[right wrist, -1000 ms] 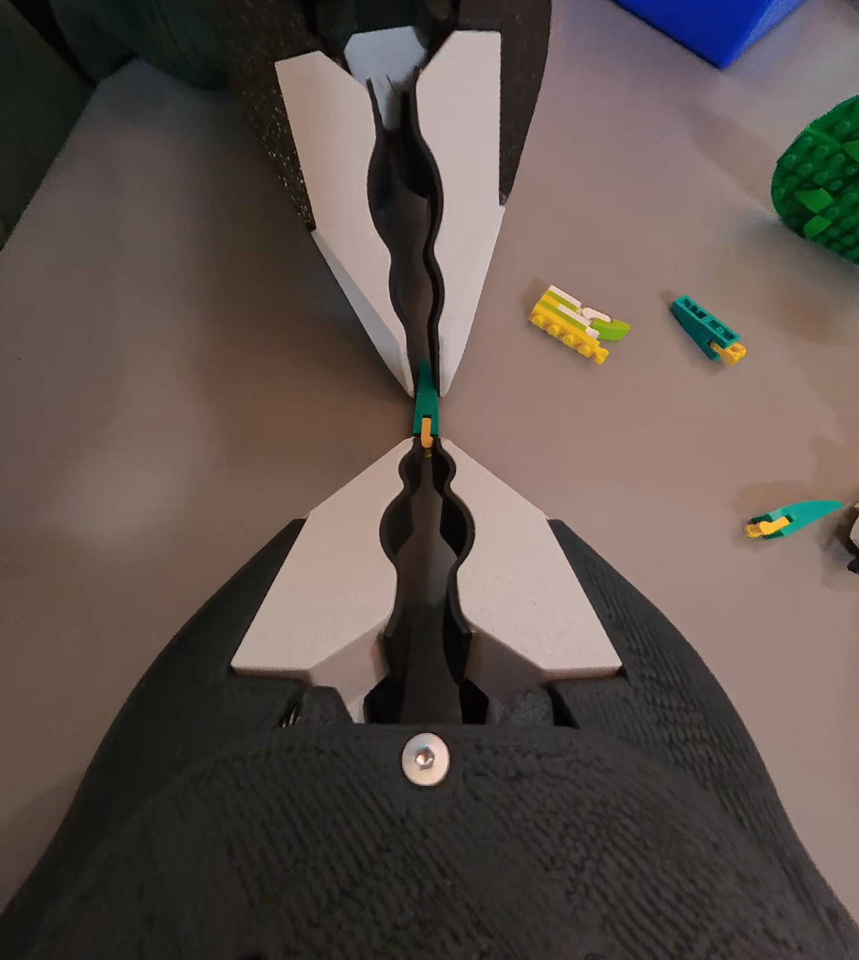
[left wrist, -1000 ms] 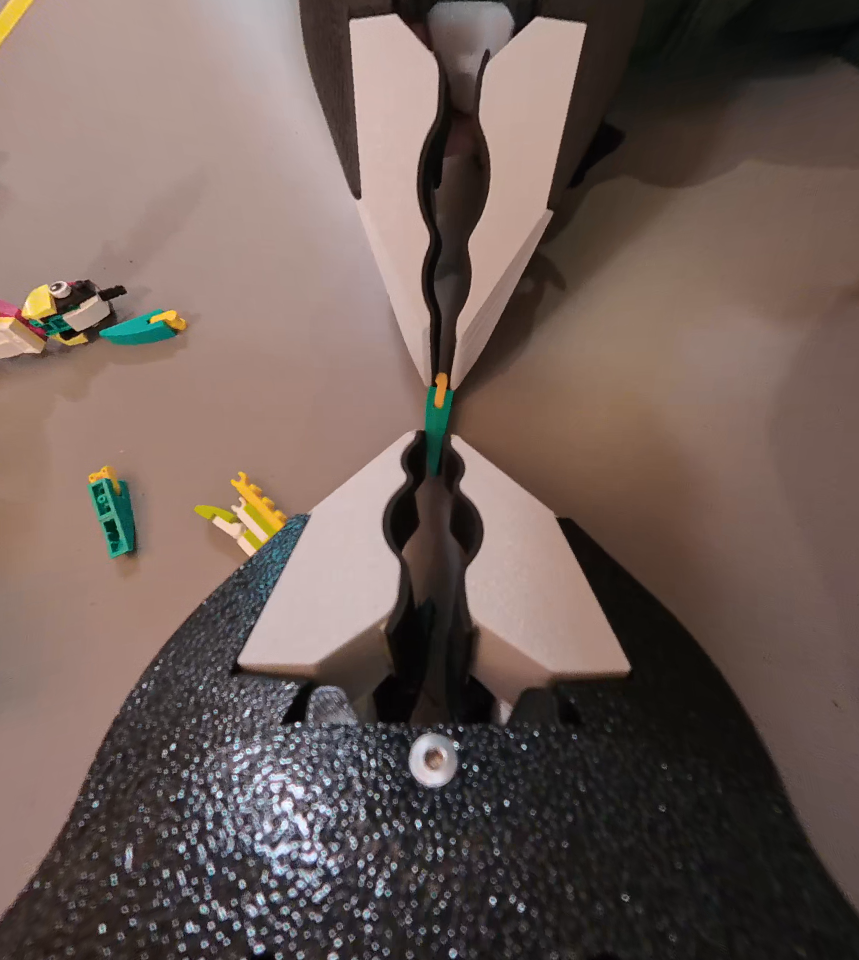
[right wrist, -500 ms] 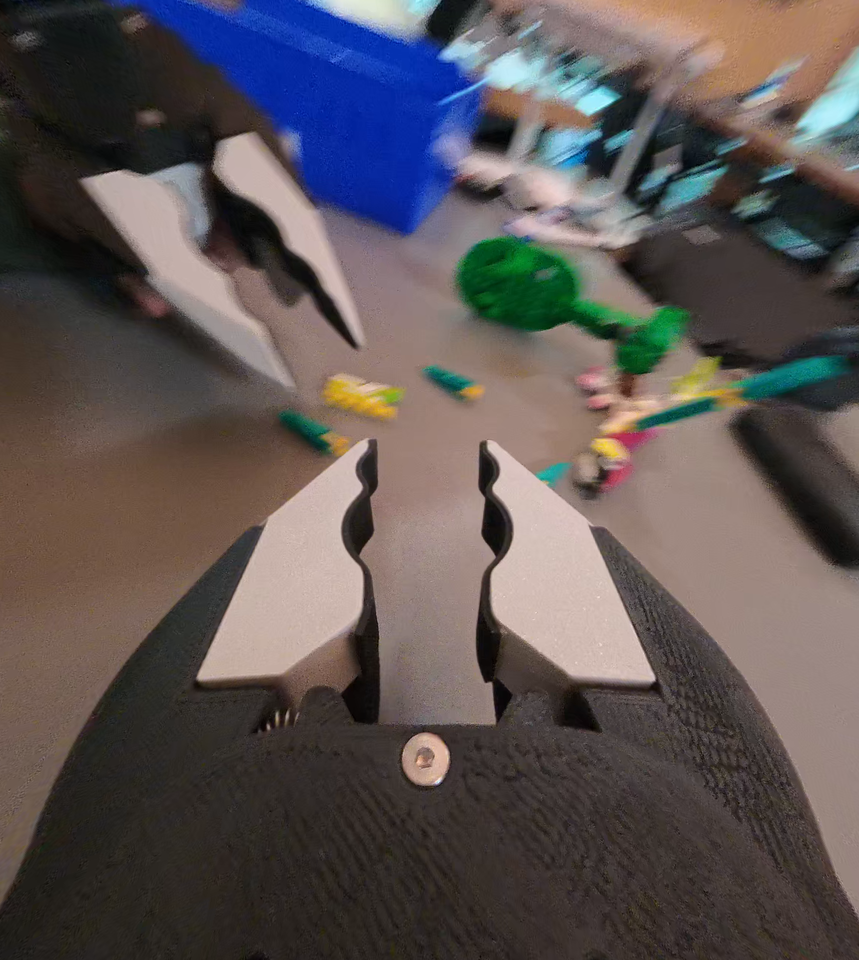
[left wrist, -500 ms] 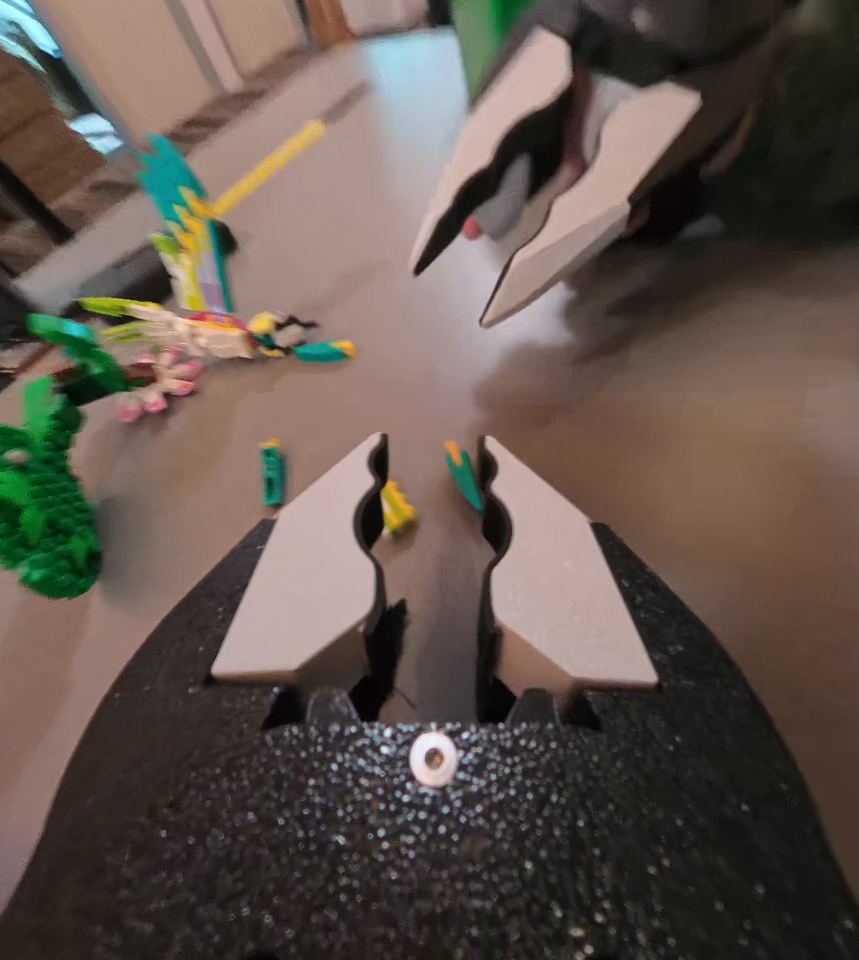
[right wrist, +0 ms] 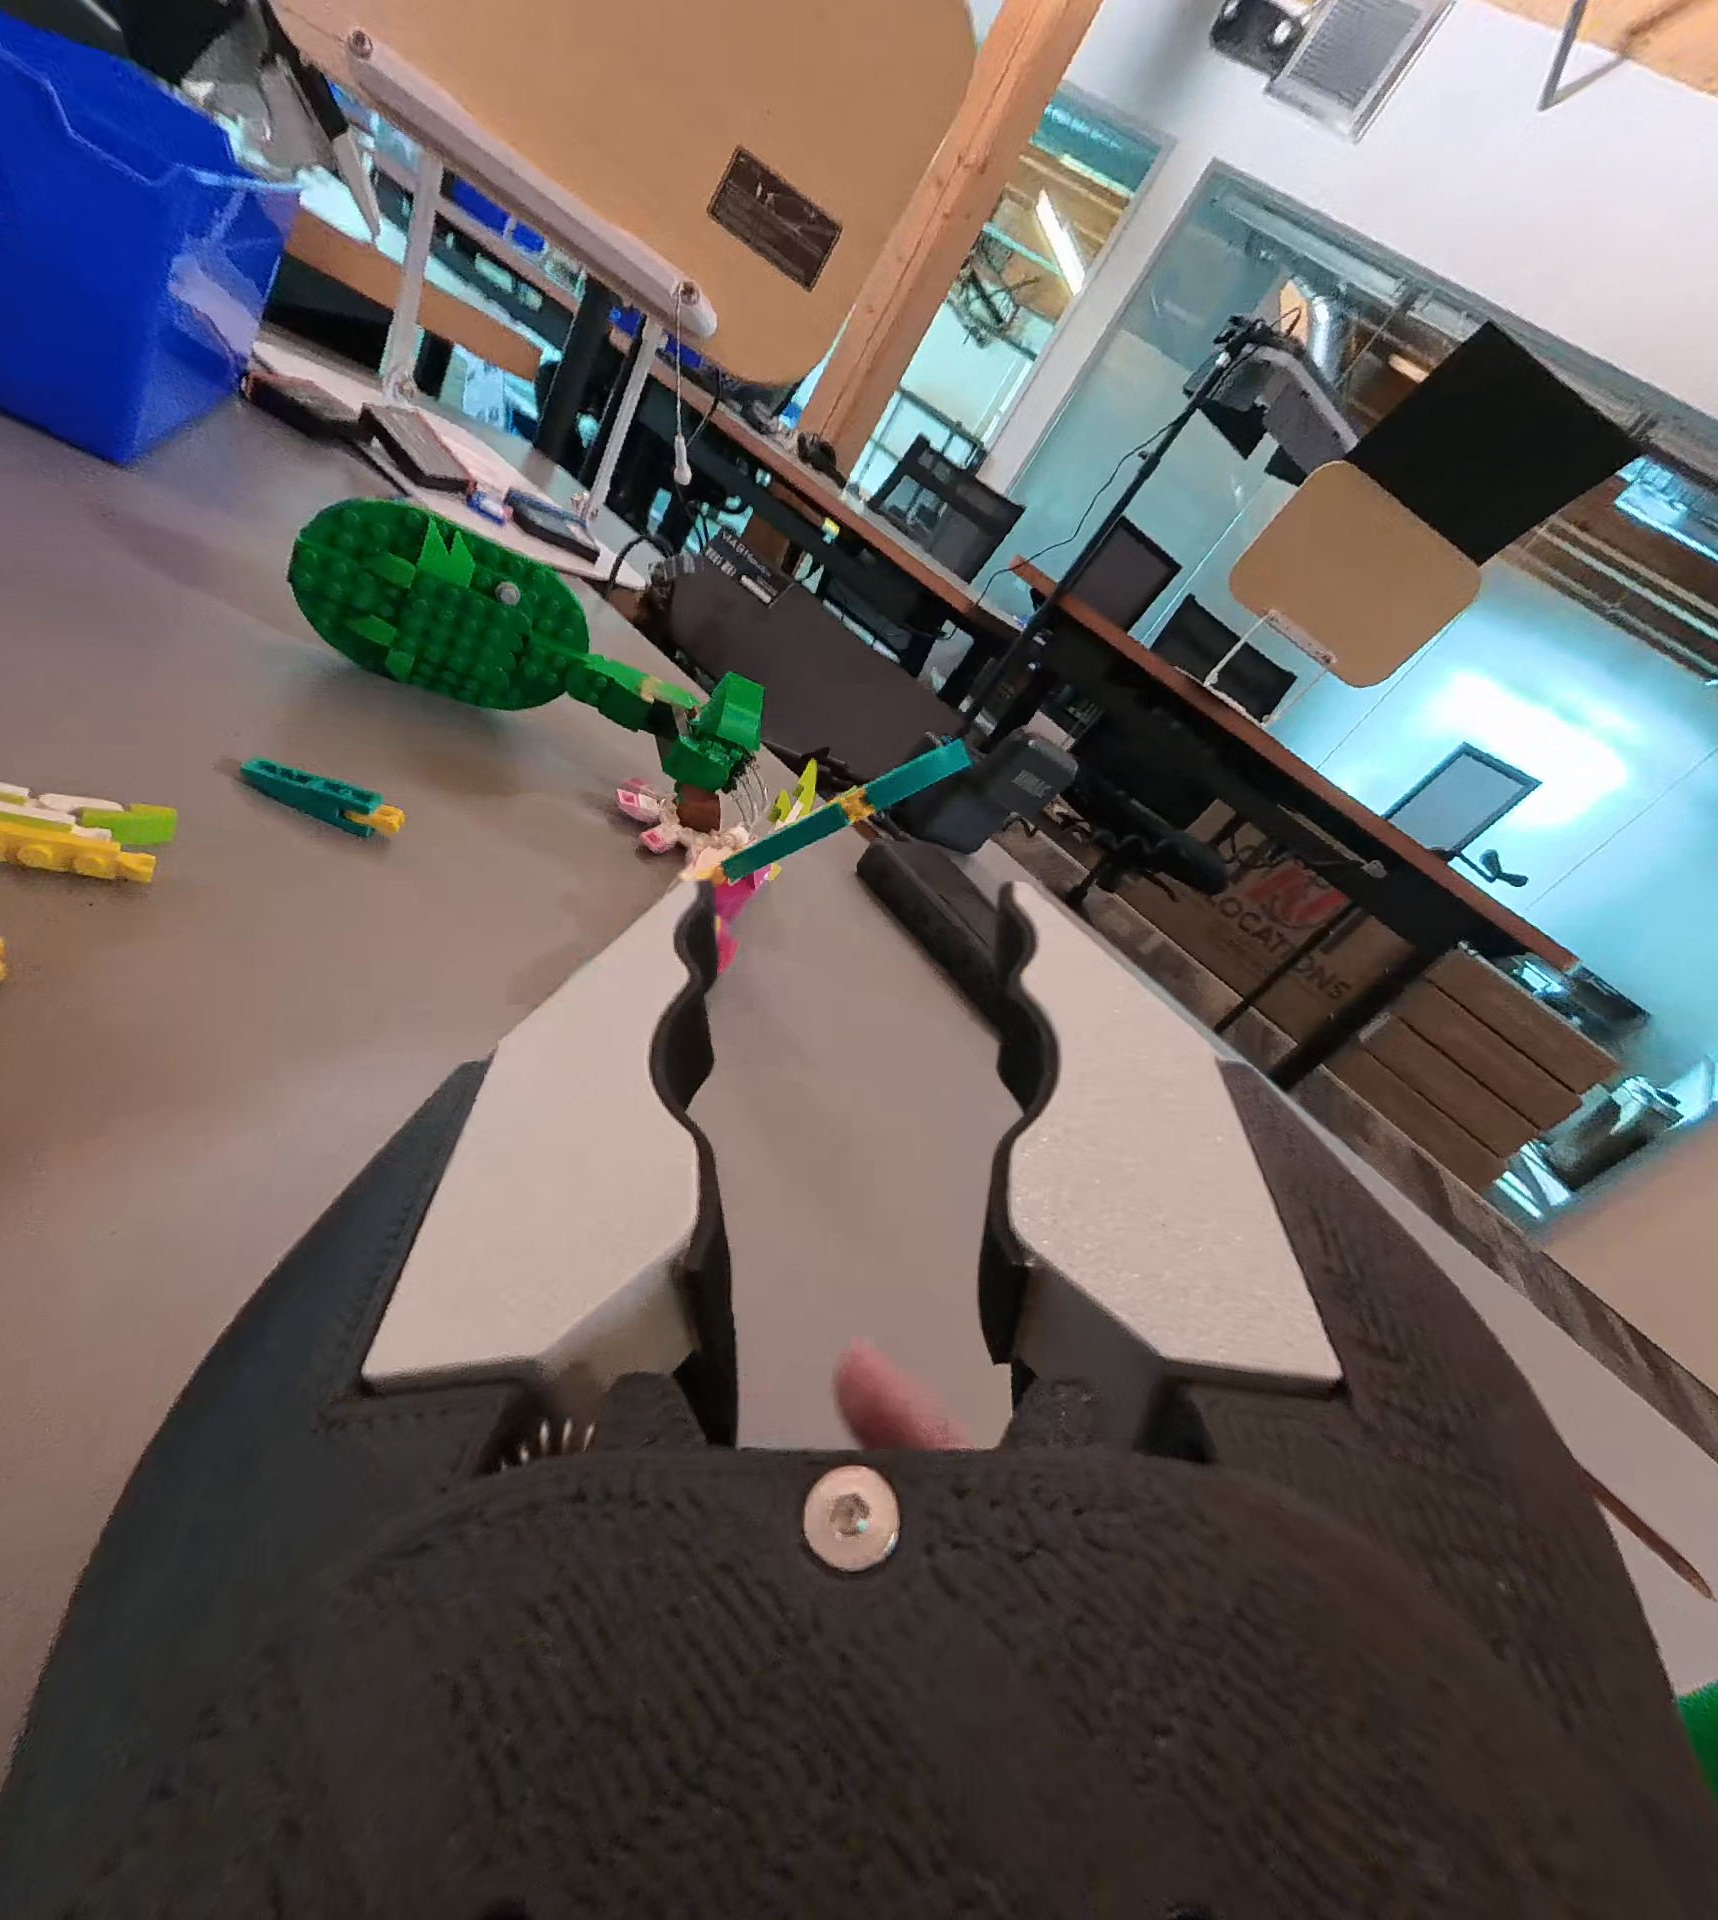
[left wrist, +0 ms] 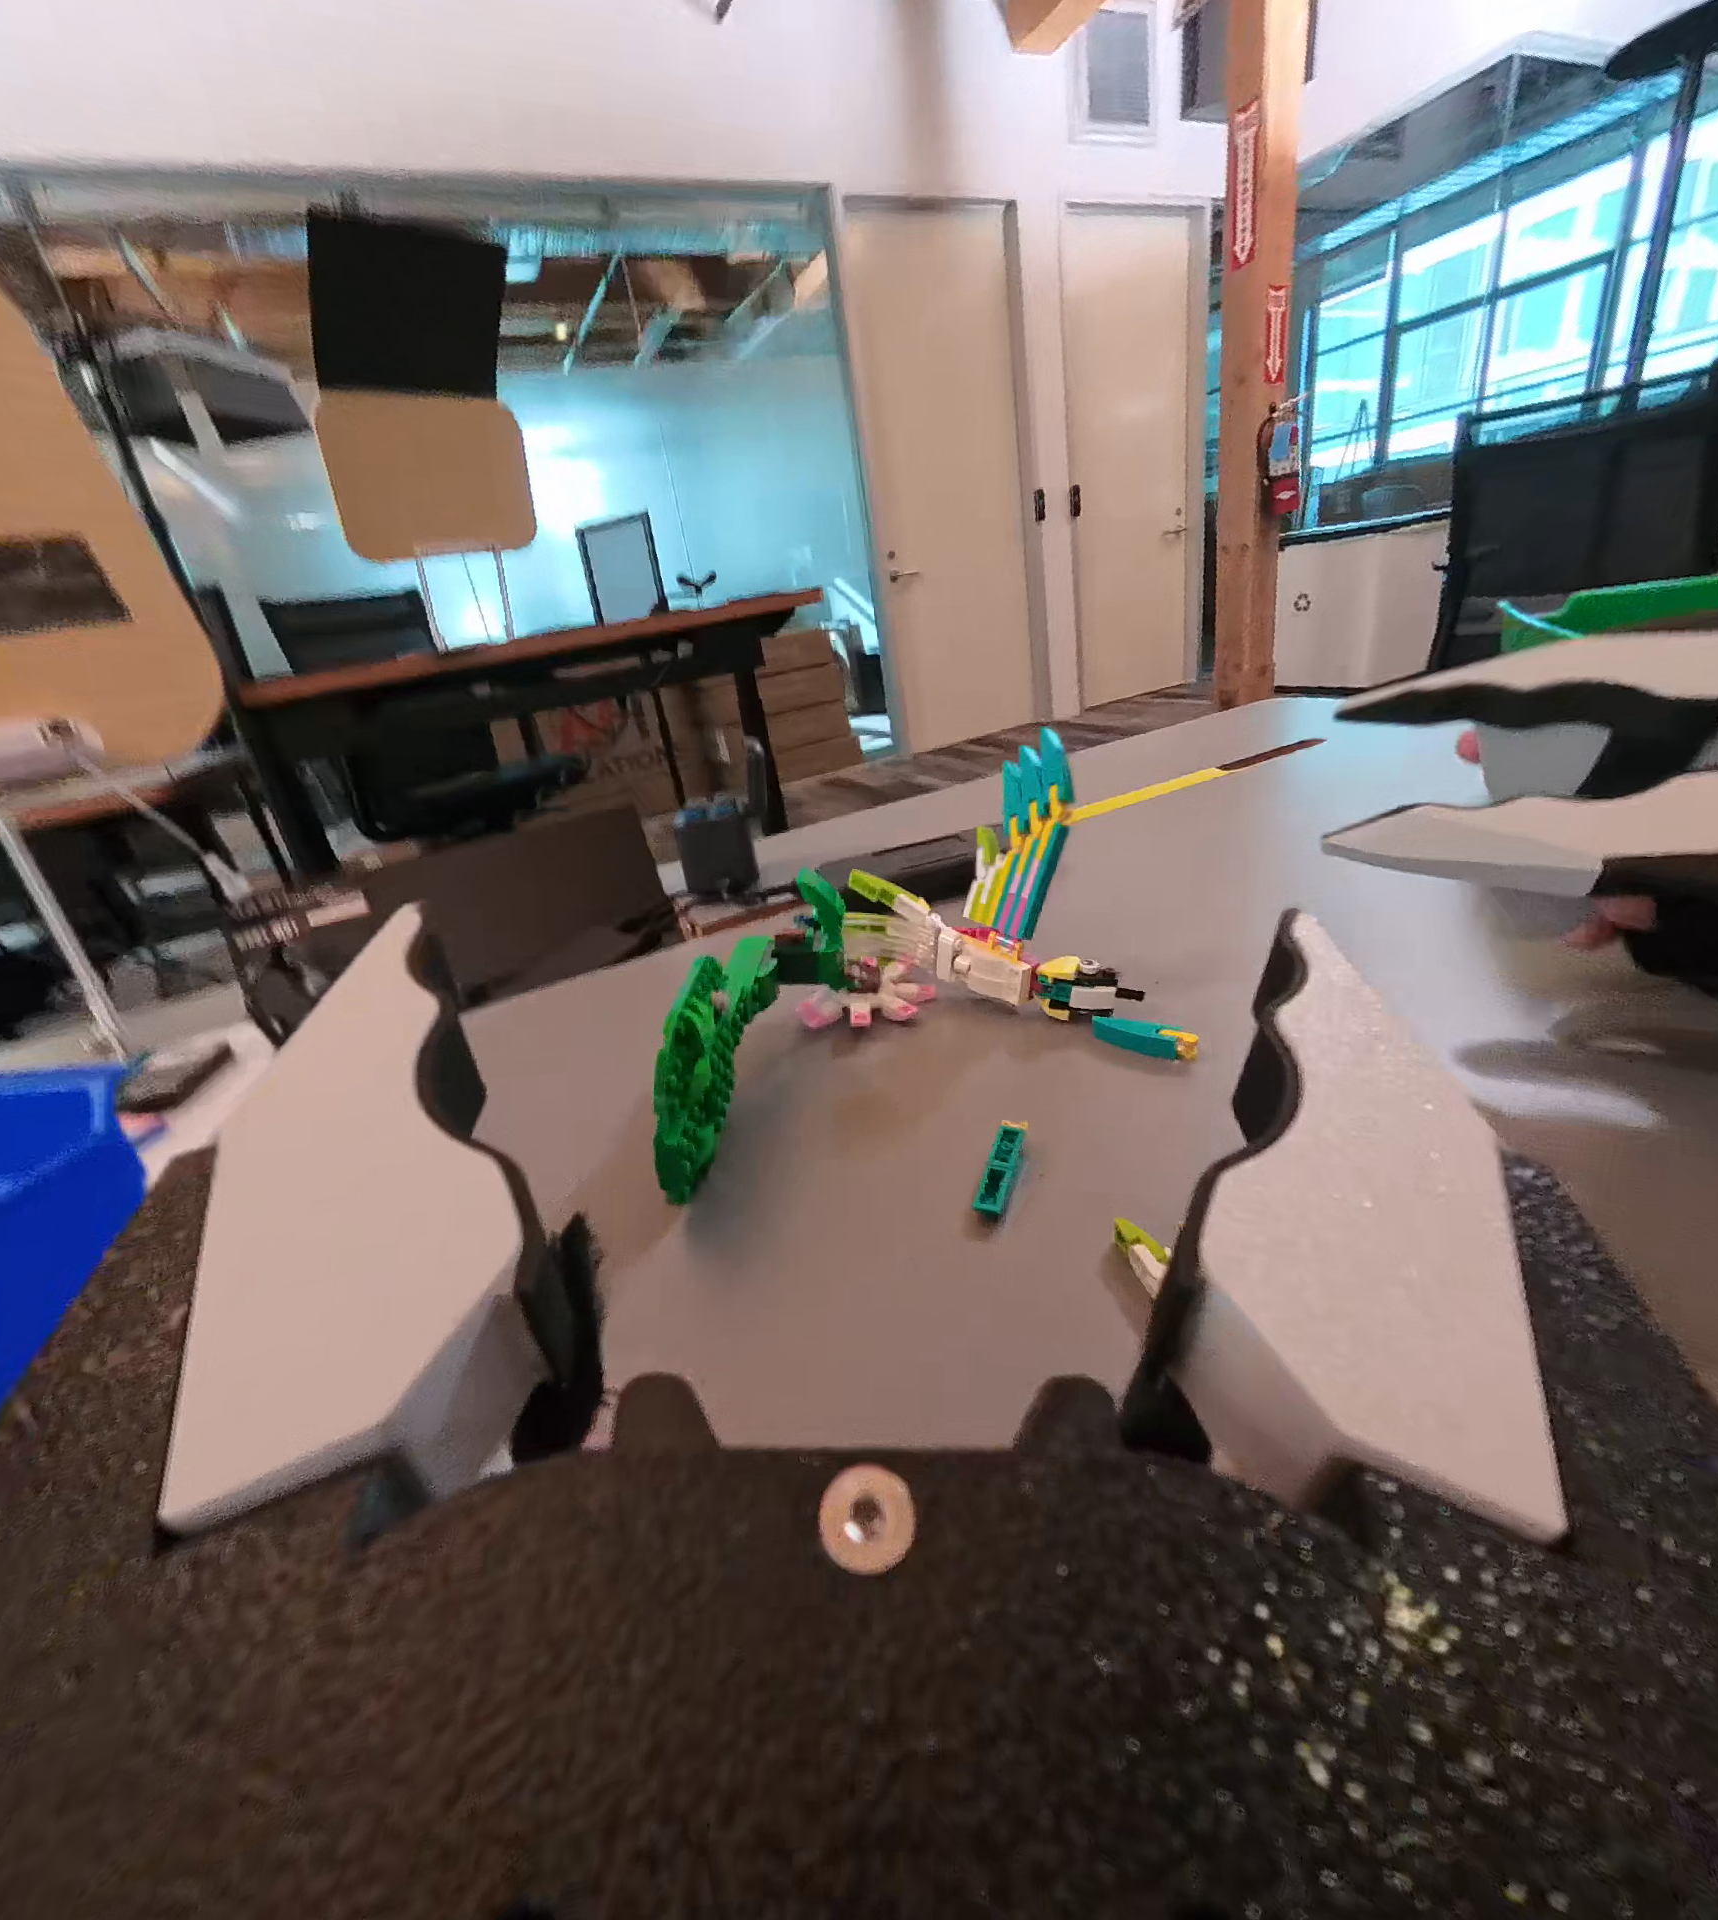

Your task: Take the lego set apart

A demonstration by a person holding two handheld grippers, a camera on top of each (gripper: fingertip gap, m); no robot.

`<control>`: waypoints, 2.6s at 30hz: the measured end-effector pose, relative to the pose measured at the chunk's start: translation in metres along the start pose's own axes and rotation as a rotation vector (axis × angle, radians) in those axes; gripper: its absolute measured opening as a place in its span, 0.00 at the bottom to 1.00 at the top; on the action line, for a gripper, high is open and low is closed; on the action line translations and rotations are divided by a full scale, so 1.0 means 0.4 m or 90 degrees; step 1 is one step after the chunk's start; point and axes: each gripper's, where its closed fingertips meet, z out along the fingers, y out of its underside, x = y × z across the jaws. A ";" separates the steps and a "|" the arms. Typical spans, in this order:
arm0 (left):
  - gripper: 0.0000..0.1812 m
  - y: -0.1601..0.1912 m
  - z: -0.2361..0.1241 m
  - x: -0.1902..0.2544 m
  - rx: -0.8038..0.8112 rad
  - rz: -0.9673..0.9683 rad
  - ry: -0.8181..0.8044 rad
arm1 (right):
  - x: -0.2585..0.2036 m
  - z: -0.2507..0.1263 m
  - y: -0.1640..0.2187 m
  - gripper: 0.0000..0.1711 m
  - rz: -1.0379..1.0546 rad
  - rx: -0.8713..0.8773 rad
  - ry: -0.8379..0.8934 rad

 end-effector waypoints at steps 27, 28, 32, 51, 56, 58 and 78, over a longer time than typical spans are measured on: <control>0.86 -0.068 -0.112 -0.104 0.076 0.239 -0.181 | -0.031 -0.169 -0.156 0.77 -0.040 0.079 0.169; 0.86 -0.063 -0.113 -0.109 0.068 0.241 -0.186 | -0.049 -0.212 -0.184 0.77 -0.027 0.097 0.170; 0.85 -0.051 -0.111 -0.125 0.049 0.245 -0.202 | -0.110 -0.477 -0.304 0.71 -0.005 0.191 0.191; 0.80 -0.553 -0.046 0.518 0.360 0.141 0.001 | 0.529 -1.526 -0.219 0.63 -0.017 0.248 0.777; 0.80 -0.700 0.091 0.791 0.395 0.164 0.112 | 0.668 -1.589 -0.070 0.60 0.024 0.190 0.807; 0.80 -0.784 0.160 0.852 0.407 0.162 0.130 | 0.747 -1.613 -0.011 0.60 0.062 0.152 0.820; 0.77 -1.294 0.620 1.920 0.157 -0.303 0.679 | 1.195 -2.055 -0.691 0.58 0.270 -0.070 0.758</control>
